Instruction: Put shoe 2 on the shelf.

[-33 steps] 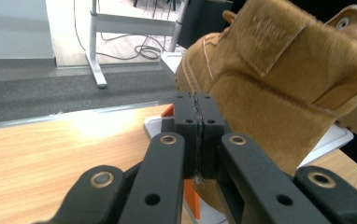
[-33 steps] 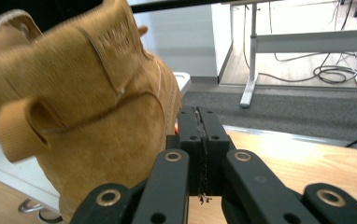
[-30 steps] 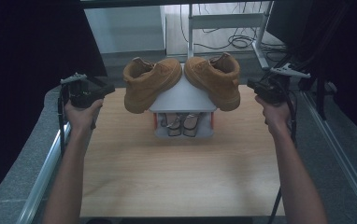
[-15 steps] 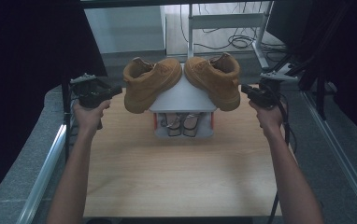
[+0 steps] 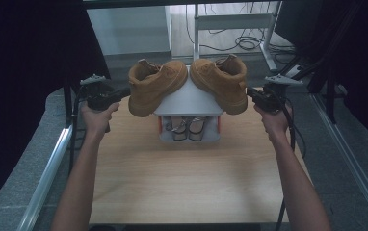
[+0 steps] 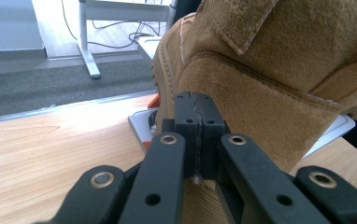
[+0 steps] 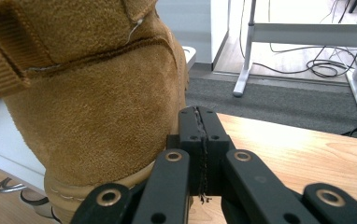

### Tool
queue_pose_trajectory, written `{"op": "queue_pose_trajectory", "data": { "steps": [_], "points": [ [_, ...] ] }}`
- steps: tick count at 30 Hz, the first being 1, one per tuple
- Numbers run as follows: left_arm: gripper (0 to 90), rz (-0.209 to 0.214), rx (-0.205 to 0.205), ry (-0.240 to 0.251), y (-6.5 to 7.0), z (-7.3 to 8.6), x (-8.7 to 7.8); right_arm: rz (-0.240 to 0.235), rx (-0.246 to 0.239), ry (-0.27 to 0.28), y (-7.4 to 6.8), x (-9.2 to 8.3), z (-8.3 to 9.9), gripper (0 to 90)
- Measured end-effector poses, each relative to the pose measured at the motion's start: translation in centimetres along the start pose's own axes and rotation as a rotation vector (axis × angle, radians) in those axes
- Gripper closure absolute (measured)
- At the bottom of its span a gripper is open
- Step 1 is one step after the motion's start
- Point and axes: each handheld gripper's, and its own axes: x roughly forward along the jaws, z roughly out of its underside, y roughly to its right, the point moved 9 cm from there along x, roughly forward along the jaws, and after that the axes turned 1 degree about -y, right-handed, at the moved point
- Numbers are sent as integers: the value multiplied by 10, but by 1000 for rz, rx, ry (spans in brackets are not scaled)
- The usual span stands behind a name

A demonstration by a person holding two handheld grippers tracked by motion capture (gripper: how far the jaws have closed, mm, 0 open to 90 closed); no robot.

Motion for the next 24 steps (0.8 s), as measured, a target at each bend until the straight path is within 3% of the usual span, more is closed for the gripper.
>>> {"op": "queue_pose_trajectory", "data": {
  "steps": [4,11,17,21,24],
  "points": [
    [897,30,-20,14,6,-2,3,6,3,5,-1,0,0,894],
    [897,45,-12,10,17,-4,11,-6,3,7,-6,-1,0,894],
    [898,25,-20,9,17,-5,16,-43,10,17,-15,0,0,894],
    [898,15,-16,8,18,-6,17,-29,-14,15,-21,4,-1,894],
    [898,44,-27,4,22,-5,19,-58,3,14,-27,8,0,894]
  ]
}}
